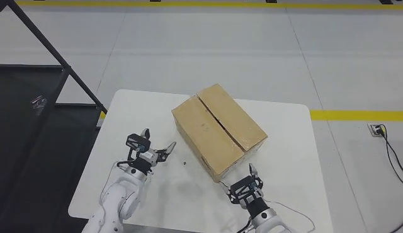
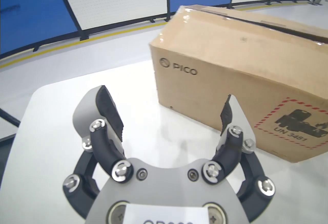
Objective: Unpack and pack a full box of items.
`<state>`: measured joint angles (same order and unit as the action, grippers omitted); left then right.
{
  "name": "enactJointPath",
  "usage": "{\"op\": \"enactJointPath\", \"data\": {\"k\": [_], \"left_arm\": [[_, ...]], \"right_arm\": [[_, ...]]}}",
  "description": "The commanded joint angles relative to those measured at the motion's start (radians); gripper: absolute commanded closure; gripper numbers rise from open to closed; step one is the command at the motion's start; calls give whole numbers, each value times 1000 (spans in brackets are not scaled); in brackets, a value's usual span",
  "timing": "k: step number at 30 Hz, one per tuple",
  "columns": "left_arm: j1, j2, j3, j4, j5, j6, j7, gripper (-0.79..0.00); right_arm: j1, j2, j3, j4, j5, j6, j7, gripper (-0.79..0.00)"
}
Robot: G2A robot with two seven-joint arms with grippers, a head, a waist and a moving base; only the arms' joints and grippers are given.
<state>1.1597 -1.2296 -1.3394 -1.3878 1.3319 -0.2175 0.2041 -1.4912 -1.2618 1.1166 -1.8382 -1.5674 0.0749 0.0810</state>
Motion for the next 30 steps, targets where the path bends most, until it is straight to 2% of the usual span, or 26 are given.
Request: {"op": "enactJointPath", "data": {"k": [1,9,14,30], "left_arm": [[9,3,-32,0,-37,4,-10,-785],[13,4,-49,0,-60,7,-13,-785],[13,4,-49,0,-60,7,-13,-785],[13,4,-49,0,-60,7,-13,-785]], "right_arm": [[14,-9,-26,13,7,46,-4,-785],[71,-35,-96,70,32,100,-18,-785],[101,-50,-111,106,35,169,-19,-785],[85,-57,-18,120,87,199,-48,-785]]}}
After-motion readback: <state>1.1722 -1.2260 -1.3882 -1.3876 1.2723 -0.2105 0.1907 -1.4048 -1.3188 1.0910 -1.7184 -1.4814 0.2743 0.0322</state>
